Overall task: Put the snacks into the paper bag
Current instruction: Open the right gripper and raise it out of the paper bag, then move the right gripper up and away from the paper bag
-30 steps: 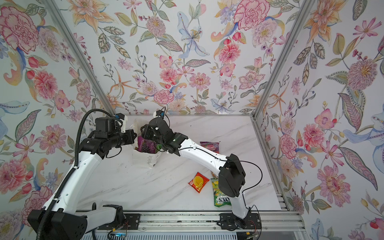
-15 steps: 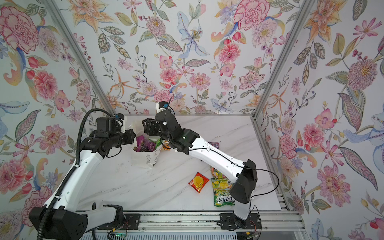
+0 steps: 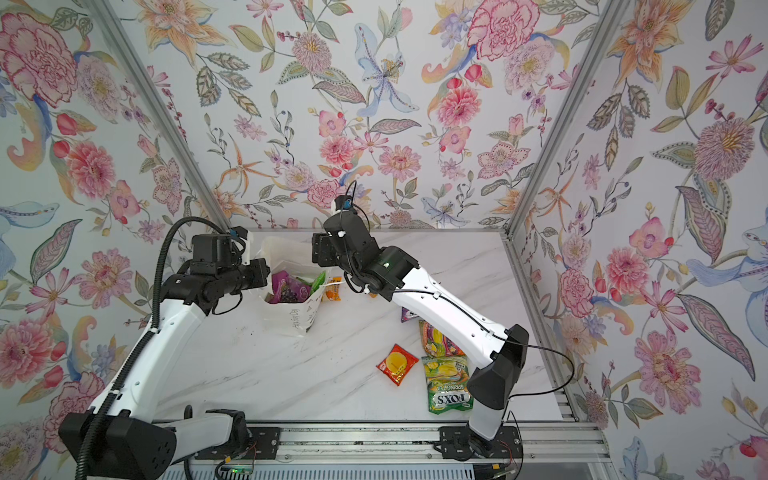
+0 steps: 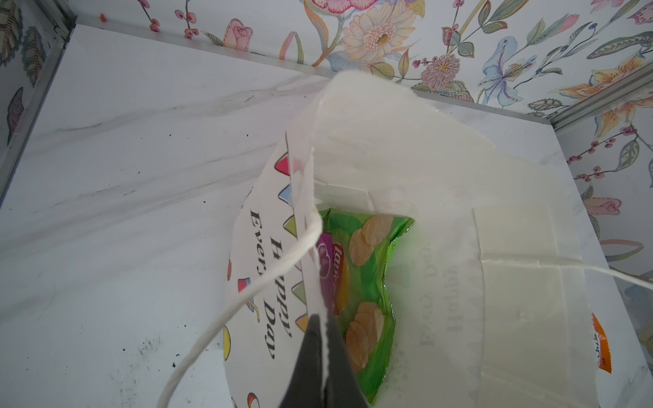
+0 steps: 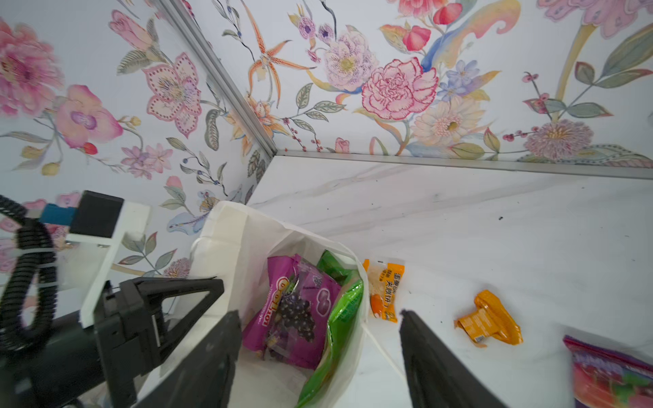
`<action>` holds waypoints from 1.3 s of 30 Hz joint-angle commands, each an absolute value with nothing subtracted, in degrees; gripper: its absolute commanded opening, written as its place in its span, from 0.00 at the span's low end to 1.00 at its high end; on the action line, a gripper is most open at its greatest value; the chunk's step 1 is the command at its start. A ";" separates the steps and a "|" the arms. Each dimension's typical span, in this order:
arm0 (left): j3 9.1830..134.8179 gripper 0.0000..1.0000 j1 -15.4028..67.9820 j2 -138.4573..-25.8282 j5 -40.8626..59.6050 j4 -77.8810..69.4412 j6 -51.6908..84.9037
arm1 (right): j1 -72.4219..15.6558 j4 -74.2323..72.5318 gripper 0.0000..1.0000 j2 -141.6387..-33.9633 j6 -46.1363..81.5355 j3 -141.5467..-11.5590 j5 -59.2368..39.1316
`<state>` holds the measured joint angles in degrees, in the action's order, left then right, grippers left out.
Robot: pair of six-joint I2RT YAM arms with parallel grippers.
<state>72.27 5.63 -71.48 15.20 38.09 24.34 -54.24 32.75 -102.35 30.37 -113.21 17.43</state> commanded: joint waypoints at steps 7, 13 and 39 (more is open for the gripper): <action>74.33 0.00 5.09 -71.72 14.79 33.93 22.68 | -54.32 49.45 0.75 -114.11 29.83 -122.65 18.78; 74.36 0.00 5.08 -71.81 14.70 34.01 22.57 | -54.40 50.32 0.69 -116.63 29.81 -123.64 16.18; 84.23 0.00 7.15 -84.81 15.73 32.98 24.51 | -45.02 50.27 0.00 -128.02 26.63 -138.01 5.52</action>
